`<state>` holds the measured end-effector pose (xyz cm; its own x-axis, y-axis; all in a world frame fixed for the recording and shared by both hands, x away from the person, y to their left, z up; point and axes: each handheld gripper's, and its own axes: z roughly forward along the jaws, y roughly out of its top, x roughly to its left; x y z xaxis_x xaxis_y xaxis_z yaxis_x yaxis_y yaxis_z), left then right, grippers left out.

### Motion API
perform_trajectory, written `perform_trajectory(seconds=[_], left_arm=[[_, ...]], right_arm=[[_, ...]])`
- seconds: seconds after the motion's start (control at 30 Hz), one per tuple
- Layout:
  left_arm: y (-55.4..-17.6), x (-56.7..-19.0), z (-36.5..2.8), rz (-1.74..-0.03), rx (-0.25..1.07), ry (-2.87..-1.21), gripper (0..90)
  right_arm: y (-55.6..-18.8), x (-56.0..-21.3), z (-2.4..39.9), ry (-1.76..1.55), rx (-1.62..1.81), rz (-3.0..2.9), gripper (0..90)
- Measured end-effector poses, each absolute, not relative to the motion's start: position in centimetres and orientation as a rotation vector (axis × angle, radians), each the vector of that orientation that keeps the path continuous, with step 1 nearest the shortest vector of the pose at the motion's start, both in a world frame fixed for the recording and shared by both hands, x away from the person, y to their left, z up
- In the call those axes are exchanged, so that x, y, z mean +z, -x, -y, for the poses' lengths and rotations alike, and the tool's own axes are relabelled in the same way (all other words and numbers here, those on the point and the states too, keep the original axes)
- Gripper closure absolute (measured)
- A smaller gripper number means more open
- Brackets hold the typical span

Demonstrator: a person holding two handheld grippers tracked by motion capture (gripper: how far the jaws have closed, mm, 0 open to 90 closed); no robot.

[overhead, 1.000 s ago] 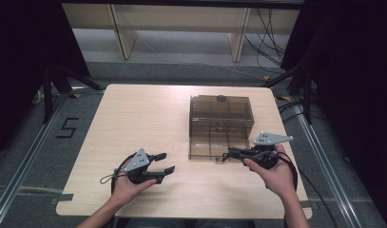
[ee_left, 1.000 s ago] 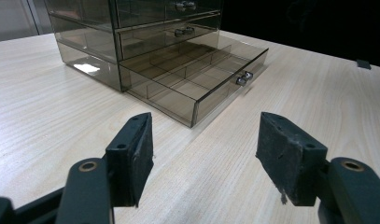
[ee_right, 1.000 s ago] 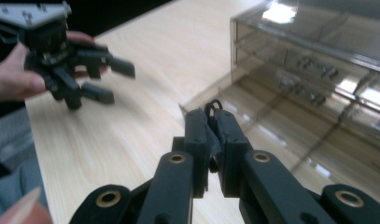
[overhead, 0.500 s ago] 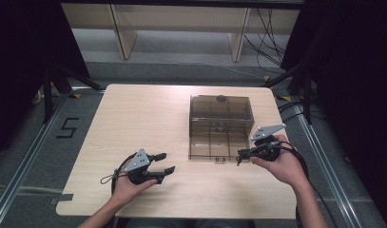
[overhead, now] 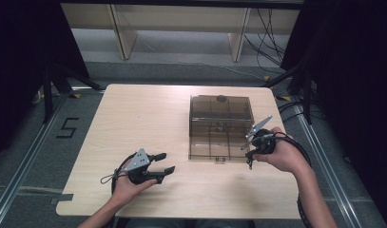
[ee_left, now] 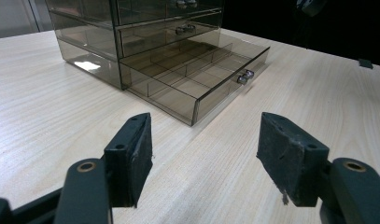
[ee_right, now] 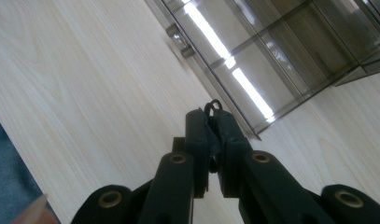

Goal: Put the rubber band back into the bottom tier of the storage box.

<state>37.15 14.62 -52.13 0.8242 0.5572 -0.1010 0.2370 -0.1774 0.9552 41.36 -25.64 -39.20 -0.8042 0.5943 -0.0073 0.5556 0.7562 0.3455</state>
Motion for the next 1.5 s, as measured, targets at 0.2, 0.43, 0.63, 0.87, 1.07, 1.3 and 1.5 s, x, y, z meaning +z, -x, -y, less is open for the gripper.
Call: perform_trajectory(seconds=[0.2, 0.43, 0.63, 0.87, 1.07, 1.3, 1.5], left_arm=[[-37.2, -52.1, -14.6, -0.613, 0.317, -1.762, 35.1], [-37.2, -52.1, -14.6, -0.614, 0.316, -1.762, 35.1], [-37.2, -52.2, -14.5, -0.607, 0.312, -1.753, 35.1], [-37.3, -52.2, -14.5, -0.608, 0.311, -1.754, 35.1], [-37.3, -52.2, -14.5, -0.609, 0.311, -1.753, 35.1], [-37.2, -52.1, -14.6, -0.619, 0.314, -1.760, 35.1], [-37.2, -52.1, -14.6, -0.619, 0.316, -1.759, 34.7]], right_arm=[[-42.5, -39.3, 25.4, -0.879, 0.347, -2.862, 85.8], [-43.6, -39.6, 25.1, -0.892, 0.244, -2.876, 85.9], [-44.3, -39.4, 24.6, -0.868, 0.197, -2.891, 86.1], [-45.3, -39.3, 23.9, -0.846, 0.163, -2.885, 86.1], [-46.4, -39.3, 23.2, -0.821, 0.149, -2.893, 86.2], [-47.1, -39.1, 22.5, -0.820, 0.133, -2.885, 86.3], [-47.9, -39.1, 22.2, -0.789, 0.144, -2.893, 86.4]])
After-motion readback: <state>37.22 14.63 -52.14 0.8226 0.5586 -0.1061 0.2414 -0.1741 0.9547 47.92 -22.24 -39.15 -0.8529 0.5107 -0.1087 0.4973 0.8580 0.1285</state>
